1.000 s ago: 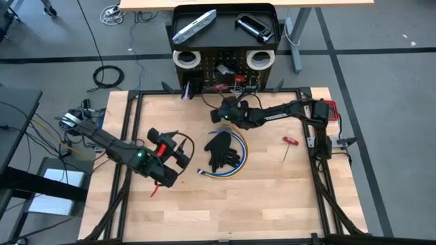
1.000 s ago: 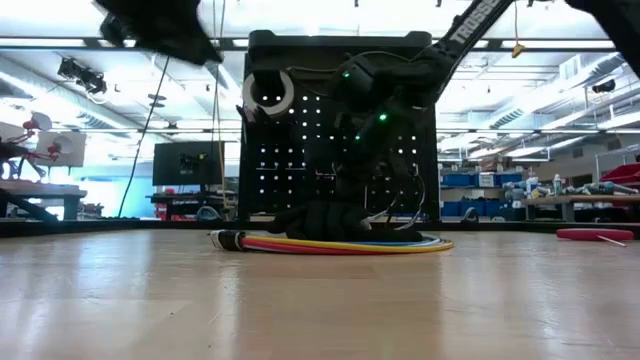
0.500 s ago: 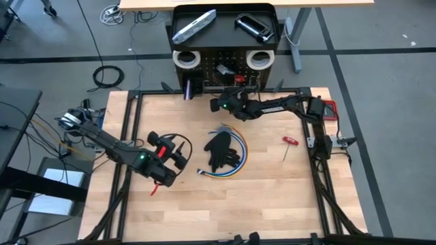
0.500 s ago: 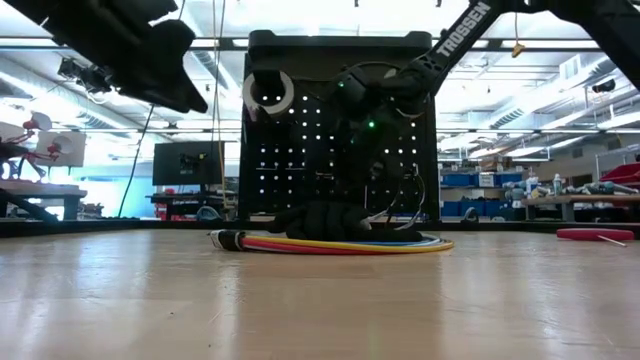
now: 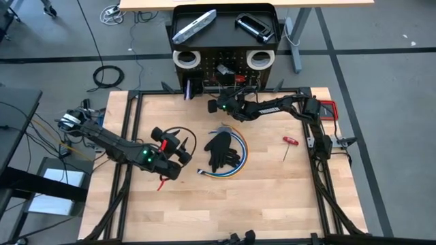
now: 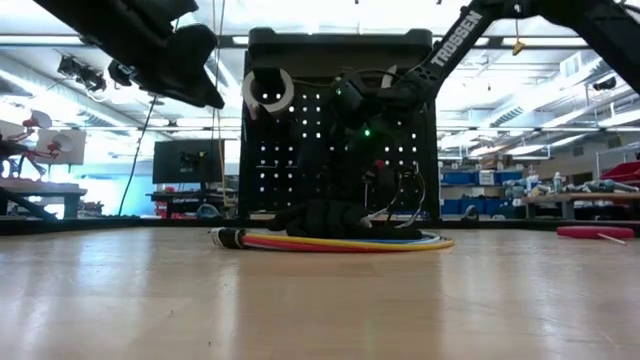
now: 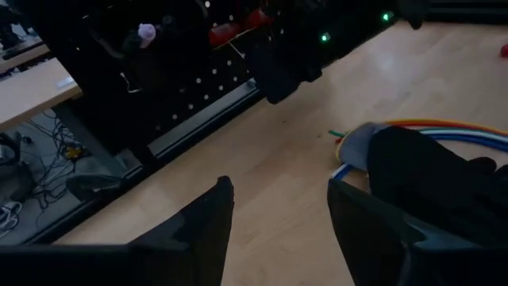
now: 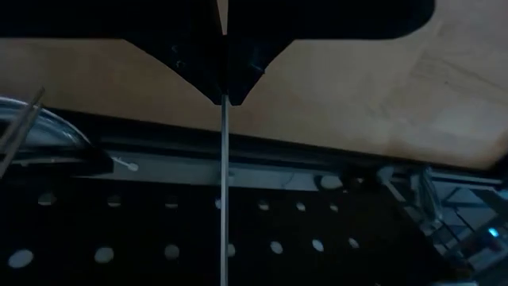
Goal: Hang tools onto peg board
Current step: Hang the red allen wrench on the peg board
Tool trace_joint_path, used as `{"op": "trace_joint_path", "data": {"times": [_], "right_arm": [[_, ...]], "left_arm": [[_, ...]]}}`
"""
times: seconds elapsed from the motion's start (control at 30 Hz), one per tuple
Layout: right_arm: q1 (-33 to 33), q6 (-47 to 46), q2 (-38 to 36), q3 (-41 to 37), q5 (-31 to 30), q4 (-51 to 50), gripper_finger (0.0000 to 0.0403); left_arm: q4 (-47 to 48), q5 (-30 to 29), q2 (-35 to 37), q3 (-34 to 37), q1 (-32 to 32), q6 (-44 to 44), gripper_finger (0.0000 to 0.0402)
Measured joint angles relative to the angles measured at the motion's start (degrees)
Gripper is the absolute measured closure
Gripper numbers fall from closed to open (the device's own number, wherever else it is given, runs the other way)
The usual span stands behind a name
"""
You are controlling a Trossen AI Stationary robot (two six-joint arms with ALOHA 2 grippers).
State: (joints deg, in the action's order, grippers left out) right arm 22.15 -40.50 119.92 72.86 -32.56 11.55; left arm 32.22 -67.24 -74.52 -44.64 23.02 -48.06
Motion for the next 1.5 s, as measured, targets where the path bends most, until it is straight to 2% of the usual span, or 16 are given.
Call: {"op": "trace_joint_path", "data": {"times": [0.2, 0.5, 0.63, 1.07, 1.17, 1.33, 1.5], "right_arm": [[0.2, 1.3, 0.0, 0.0, 0.5, 0.5, 0.0394], [2.2, -4.3, 0.0, 0.0, 8.1, -0.6, 0.0375], [2.8, -4.4, 0.0, 0.0, 11.2, -0.3, 0.0384], [2.8, -2.9, 0.0, 0.0, 10.6, -0.1, 0.0391], [2.7, -2.6, 0.0, 0.0, 10.4, -0.3, 0.0363], [2.7, 2.0, -1.2, -0.1, 10.4, -1.6, 0.0281], [2.5, 4.6, -6.1, -0.2, 10.1, -9.9, 0.0212]], "left_arm": [[-1.1, 0.4, 0.0, 0.0, -0.9, 1.6, 0.0191], [-2.6, 1.8, 0.0, 0.0, -0.9, 1.6, 0.0191], [-4.8, 2.4, 0.0, 0.0, -0.9, 3.8, 0.0191], [-7.5, 3.0, 0.0, 0.0, -0.9, 5.9, 0.0191], [-7.8, 3.0, 0.0, 0.0, -0.9, 5.9, 0.0191], [-8.1, 3.0, 0.0, 0.0, -0.9, 6.3, 0.0191], [-8.1, 3.0, 0.0, 0.0, -0.9, 7.3, 0.0191]]}}
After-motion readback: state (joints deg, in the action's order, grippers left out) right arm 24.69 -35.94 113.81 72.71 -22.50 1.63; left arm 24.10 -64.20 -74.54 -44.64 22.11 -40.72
